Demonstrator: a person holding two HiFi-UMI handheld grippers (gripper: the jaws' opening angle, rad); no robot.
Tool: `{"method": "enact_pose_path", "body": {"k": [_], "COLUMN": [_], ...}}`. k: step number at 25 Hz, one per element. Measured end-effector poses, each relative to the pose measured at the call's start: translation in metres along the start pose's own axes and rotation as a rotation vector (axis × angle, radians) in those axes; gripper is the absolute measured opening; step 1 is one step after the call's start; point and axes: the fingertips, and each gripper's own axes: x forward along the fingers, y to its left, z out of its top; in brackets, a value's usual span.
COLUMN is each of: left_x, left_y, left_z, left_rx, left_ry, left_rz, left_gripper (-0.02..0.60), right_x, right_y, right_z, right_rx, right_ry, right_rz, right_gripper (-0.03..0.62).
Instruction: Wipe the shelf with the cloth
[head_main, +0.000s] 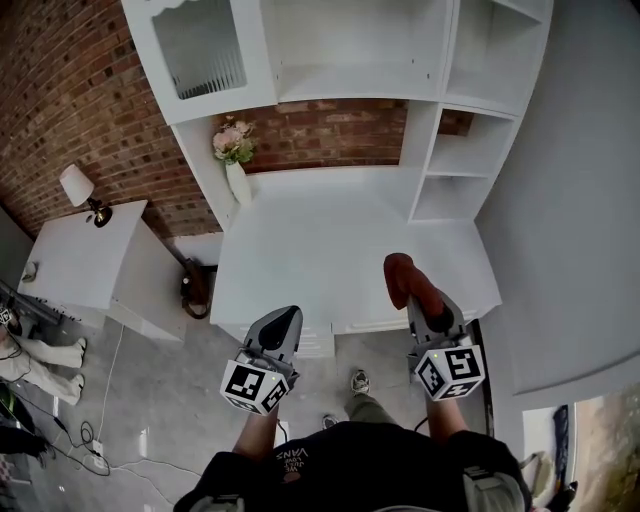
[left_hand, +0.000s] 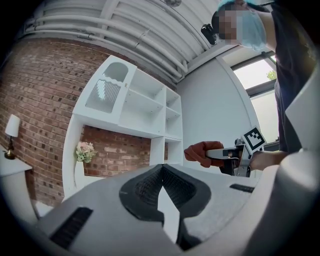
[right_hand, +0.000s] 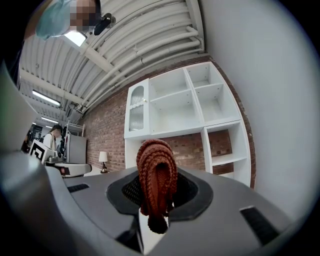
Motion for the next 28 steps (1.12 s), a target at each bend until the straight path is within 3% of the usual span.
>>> {"method": "enact_pose_path", "body": {"k": [10,20,28], "left_x": [0.078,0.174,0.207], "left_y": [0.043,0.06,0.077], "left_z": [0.007,0.017,0.005], "left_rx": [0.027,0.045,0.042], "left_ry": [-0.015,-0.019,0.015], "left_rz": [0.035,0.053,0.072], "left_gripper": [0.006,0.006,0.007], "right_x": [0.082,0.15,0.185], "right_y": [-0.047,-0.114,-0.135], "right_z": [0.012,0.033,0.029], "right_rx": [-0.013,-0.031,-0.03], "right_ry": [-0.034,-0.055,-0.045], "right_rz": [0.025,0.056,0.068], "right_gripper": [0.092,0.092,0.092]}}
